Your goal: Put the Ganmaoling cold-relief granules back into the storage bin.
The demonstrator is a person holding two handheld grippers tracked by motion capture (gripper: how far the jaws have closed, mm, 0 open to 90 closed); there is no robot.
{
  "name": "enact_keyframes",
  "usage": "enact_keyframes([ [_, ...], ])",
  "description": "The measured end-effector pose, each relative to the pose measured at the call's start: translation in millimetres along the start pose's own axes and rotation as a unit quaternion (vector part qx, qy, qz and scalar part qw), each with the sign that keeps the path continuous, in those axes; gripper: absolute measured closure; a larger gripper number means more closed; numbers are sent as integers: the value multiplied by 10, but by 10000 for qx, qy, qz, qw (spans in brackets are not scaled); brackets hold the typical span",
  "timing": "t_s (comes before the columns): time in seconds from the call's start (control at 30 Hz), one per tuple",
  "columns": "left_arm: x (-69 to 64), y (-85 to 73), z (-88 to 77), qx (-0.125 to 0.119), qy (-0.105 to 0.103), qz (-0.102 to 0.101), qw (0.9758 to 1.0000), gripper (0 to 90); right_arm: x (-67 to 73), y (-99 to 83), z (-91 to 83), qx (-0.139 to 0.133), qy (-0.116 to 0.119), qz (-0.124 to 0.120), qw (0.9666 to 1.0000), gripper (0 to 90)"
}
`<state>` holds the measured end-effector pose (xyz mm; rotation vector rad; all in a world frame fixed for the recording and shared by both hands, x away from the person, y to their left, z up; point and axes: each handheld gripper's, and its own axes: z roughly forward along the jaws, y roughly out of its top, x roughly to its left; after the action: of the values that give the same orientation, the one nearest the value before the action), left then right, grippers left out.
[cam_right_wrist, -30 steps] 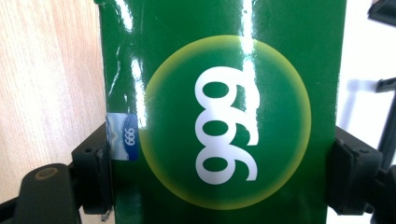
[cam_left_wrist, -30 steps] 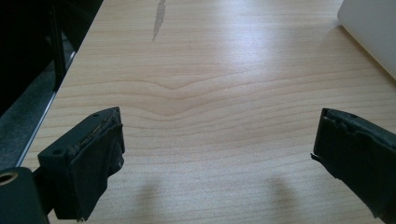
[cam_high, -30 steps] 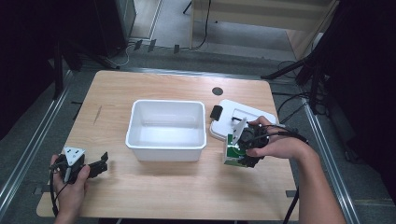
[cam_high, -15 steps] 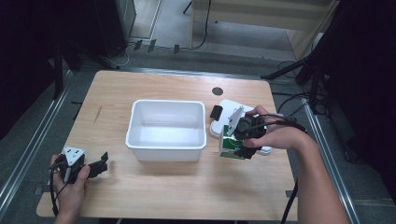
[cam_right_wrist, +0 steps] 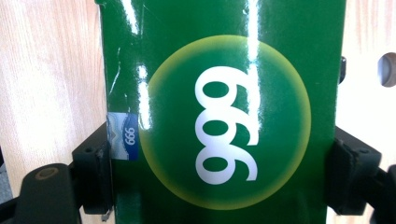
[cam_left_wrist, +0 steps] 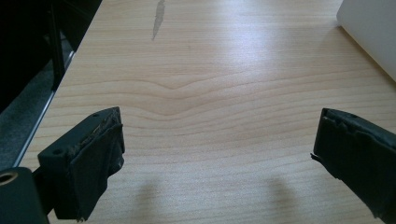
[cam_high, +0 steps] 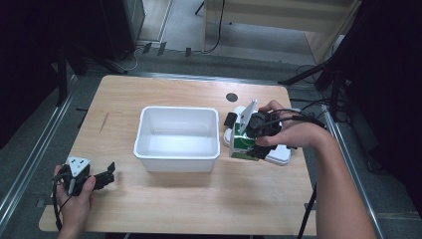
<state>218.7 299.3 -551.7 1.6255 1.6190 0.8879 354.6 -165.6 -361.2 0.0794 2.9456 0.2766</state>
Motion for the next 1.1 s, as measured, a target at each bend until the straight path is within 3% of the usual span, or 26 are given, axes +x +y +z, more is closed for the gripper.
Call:
enact_keyframes([
  [0.33,2,0,-1,10,-9,-9,10000,28,-59,115,-128,2,20,-43,10000,163],
  [0.43,3,1,-1,11,-14,-17,10000,28,-54,172,-166,10,-31,-163,9999,163],
  [1.1,4,0,-2,-6,-10,-12,10000,27,-144,435,-277,-33,-3,-276,9996,164],
])
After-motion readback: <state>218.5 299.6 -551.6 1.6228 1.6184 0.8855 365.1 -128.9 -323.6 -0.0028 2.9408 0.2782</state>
